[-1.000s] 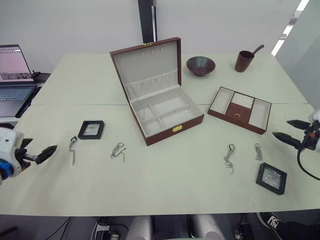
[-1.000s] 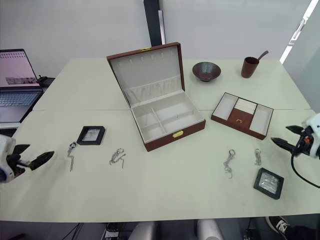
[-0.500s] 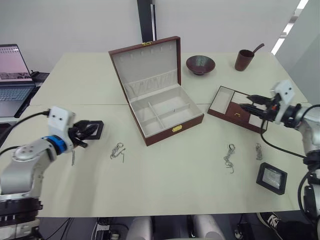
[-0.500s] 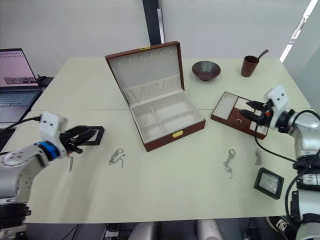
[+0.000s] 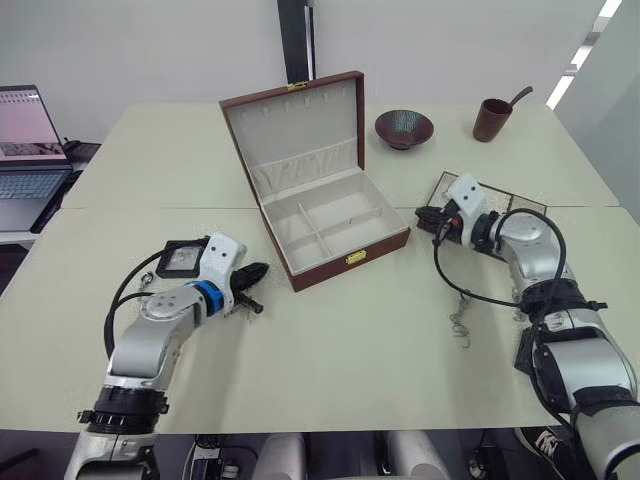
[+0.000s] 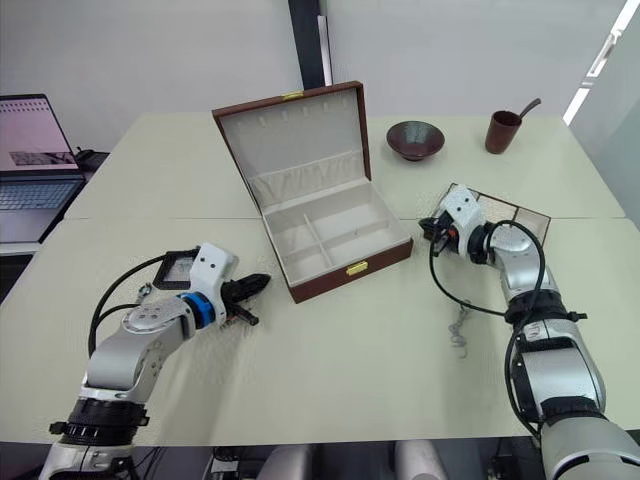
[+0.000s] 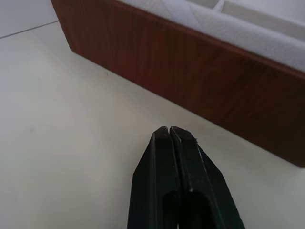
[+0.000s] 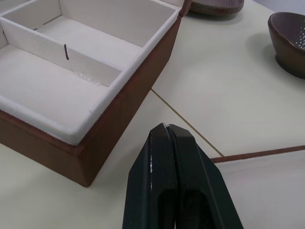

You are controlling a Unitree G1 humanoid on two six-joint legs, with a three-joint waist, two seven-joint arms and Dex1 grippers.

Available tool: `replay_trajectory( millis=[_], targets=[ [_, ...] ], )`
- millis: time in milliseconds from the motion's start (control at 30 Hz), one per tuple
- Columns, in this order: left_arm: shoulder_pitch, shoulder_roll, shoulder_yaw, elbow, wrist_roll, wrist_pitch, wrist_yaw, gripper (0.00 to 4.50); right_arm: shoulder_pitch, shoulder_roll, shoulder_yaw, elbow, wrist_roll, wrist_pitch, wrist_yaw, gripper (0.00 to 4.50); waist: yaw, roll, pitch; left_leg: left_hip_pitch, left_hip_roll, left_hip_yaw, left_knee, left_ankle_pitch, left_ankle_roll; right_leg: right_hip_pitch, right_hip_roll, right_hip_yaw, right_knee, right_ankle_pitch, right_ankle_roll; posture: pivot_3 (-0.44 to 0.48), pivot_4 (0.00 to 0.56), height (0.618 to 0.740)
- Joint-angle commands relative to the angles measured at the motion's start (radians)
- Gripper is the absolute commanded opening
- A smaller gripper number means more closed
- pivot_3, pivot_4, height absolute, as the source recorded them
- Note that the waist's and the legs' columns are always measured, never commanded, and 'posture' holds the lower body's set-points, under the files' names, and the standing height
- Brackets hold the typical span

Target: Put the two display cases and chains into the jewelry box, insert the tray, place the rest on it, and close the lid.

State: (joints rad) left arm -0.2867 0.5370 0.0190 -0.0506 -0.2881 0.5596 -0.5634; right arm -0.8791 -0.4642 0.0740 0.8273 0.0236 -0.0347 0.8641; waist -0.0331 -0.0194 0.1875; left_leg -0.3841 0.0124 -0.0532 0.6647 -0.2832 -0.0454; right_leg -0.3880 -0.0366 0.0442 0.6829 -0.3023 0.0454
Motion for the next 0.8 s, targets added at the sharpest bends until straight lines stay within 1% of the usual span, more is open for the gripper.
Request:
replay_trajectory(
  millis=[33, 167, 267, 433, 600, 800],
  targets=[
    [-0.038, -0.022, -0.018, -0.012, 0.016, -0.018, 0.002, 0.0, -0.012, 0.014, 0.016, -0.011, -0.006, -0.025, 0.032, 0.02, 0.0, 0.0, 0.0, 0.0, 0.0, 0.0, 0.0, 0.0, 0.0, 0.0, 0.0, 0.0, 0.0, 0.0, 0.0, 0.0, 0.15, 0.74],
    [-0.057, -0.042, -0.033, -0.009, 0.022, -0.019, -0.01, 0.0, 0.008, 0.021, 0.02, -0.044, 0.007, -0.005, 0.074, 0.02, 0.0, 0.0, 0.0, 0.0, 0.0, 0.0, 0.0, 0.0, 0.0, 0.0, -0.001, 0.0, 0.0, 0.0, 0.0, 0.0, 0.15, 0.74],
    [-0.062, -0.049, -0.049, -0.02, 0.022, -0.013, -0.032, 0.0, 0.061, 0.015, 0.023, -0.133, 0.048, 0.043, 0.152, 0.02, 0.002, 0.0, 0.0, 0.0, 0.0, -0.001, 0.0, 0.0, 0.0, 0.0, -0.001, 0.0, 0.0, 0.0, 0.0, 0.0, 0.15, 0.74],
    [-0.057, -0.048, -0.073, -0.06, 0.008, 0.013, -0.076, 0.0, 0.152, -0.002, 0.019, -0.316, 0.109, 0.153, 0.222, 0.02, 0.003, 0.0, 0.0, -0.001, 0.0, -0.001, 0.0, 0.0, 0.0, 0.0, -0.001, 0.0, 0.0, 0.0, 0.0, 0.0, 0.15, 0.74],
    [-0.057, -0.046, -0.091, -0.083, 0.012, 0.031, -0.1, 0.0, 0.24, -0.023, 0.019, -0.476, 0.142, 0.253, 0.245, 0.02, 0.004, 0.0, 0.0, 0.0, 0.0, -0.001, 0.0, -0.001, 0.002, 0.0, -0.001, 0.0, 0.0, 0.0, 0.0, 0.0, 0.15, 0.74],
    [-0.057, -0.041, -0.103, -0.097, 0.01, 0.051, -0.13, 0.0, 0.334, -0.047, 0.004, -0.633, 0.175, 0.345, 0.233, 0.02, 0.004, 0.0, 0.0, 0.0, 0.0, -0.002, 0.0, -0.001, 0.002, 0.001, -0.001, 0.0, 0.0, 0.0, 0.0, 0.0, 0.15, 0.74]
  ],
)
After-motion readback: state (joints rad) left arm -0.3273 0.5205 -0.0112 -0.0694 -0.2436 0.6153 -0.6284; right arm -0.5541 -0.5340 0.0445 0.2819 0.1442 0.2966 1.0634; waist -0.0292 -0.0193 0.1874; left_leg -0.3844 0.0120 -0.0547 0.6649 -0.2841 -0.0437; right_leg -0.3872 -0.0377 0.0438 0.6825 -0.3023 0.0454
